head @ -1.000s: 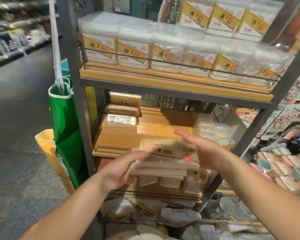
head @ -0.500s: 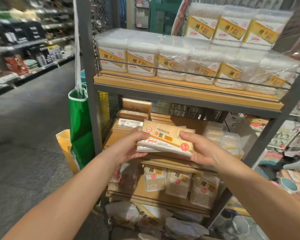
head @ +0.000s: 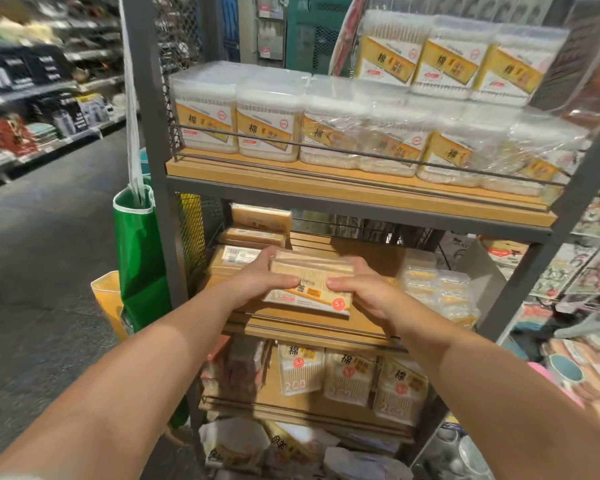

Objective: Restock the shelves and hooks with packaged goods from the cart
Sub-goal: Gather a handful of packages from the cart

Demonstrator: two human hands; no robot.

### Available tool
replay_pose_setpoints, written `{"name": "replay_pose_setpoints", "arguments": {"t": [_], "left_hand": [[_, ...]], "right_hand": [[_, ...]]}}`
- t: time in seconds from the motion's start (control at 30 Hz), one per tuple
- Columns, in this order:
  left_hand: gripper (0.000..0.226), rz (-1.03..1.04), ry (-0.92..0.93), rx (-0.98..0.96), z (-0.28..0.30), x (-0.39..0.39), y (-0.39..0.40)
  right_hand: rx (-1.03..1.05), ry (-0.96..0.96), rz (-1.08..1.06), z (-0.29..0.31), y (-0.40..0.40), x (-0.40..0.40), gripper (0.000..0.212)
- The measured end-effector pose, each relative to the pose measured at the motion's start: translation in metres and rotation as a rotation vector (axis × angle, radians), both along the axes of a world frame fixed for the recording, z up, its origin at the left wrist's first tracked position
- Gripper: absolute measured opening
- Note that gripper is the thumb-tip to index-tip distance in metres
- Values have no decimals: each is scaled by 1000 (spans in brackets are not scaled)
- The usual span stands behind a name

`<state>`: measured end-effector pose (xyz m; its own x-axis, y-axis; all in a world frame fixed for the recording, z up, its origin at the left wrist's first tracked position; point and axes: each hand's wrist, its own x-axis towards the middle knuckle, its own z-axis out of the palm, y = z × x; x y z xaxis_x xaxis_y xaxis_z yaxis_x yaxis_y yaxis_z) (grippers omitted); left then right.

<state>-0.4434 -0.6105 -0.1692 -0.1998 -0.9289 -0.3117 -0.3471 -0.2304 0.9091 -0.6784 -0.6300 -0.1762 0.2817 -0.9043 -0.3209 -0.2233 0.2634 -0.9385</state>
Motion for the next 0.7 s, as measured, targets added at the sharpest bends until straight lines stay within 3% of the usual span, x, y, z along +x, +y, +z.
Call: {"name": "replay_pose_setpoints", "arguments": {"t": [0.13,0.27,0.37,0.43,0.53,0.63,0.67,0.7], "left_hand": [[75,-95,-134,7,-9,9,-5],[105,-53,-134,-45,-11,18,-3],[89,40,-154,-163,-6,28,5],[80,35,-307,-251,-6,36,9],[91,-45,-666,-345,-13,46,11],[74,-30,-838,-397,-14,51,12],[68,-13,-863,-388,-13,52,12],[66,-1,-884,-371,-10,53,14]], "right_hand": [[-33,129,66,-17,2,3,87],[-60,131,102,-27,-4,11,82],[-87,165,163,-30,-3,25,80],[-105,200,220,-33,-4,36,79],[-118,233,273,-34,-3,56,66],[-80,204,276,-34,-1,74,45],[-59,185,273,-32,1,80,47],[-40,161,259,-33,1,85,62]]}}
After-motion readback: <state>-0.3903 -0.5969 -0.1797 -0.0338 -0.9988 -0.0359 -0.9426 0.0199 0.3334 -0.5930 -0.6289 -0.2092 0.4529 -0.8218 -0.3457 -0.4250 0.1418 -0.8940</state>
